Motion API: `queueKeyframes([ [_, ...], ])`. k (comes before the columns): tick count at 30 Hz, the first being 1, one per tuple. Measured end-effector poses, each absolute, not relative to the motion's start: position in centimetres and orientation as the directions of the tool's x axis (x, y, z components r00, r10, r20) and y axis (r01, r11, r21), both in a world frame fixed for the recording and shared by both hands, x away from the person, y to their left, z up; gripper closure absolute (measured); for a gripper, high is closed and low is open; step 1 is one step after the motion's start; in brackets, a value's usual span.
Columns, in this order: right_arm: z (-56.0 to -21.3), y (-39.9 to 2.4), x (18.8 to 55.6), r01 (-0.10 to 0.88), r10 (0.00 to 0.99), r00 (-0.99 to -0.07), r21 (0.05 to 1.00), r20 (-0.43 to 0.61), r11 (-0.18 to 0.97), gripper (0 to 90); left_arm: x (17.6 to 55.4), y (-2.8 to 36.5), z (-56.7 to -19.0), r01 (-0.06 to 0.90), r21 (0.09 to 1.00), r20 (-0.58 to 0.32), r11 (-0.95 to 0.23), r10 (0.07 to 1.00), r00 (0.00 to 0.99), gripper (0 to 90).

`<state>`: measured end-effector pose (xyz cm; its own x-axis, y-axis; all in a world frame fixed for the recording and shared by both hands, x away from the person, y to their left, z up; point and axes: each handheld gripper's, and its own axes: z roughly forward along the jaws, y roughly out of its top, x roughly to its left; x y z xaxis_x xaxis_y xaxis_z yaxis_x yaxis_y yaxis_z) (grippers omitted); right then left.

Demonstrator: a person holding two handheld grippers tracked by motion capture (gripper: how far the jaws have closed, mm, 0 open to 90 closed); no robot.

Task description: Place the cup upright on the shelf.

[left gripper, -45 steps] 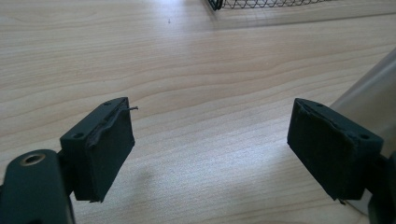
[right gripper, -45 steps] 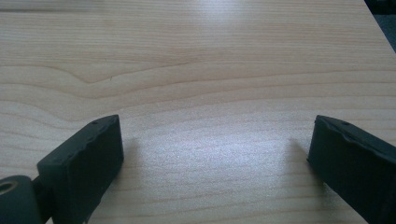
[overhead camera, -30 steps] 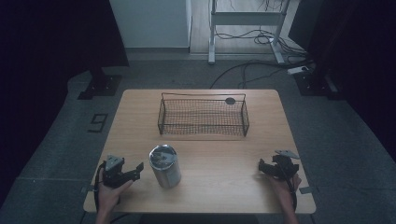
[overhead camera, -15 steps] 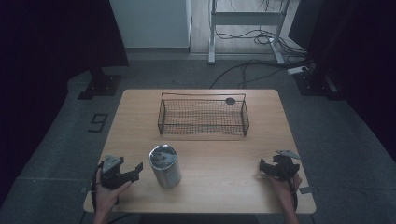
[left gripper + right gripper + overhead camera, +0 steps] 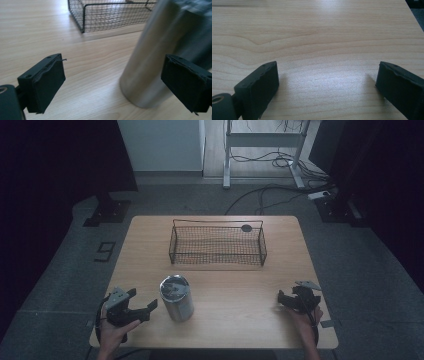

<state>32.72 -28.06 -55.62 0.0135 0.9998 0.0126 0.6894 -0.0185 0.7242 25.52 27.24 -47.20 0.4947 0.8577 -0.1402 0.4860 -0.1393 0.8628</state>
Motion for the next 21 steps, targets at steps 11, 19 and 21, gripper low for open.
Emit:
queueKeyframes([
  [11, -55.6, -28.1, 32.7, 0.689, 1.0, 0.013, 0.724, 0.013, -0.018, 4.4, 24.3, 25.7, -45.7, 0.442, 0.881, -0.136, -0.17, 0.803, 0.581, 2.6],
  [19, -55.6, -28.1, 32.7, 0.689, 1.0, 0.013, 0.724, 0.013, -0.018, 4.3, 24.3, 24.0, -46.0, 0.445, 0.871, -0.13, -0.211, 0.773, 0.621, 1.4],
  [21, -55.6, -28.1, 32.7, 0.689, 1.0, 0.013, 0.724, 0.012, -0.018, 4.3, 24.4, 23.7, -46.1, 0.444, 0.869, -0.128, -0.218, 0.768, 0.627, 1.3],
])
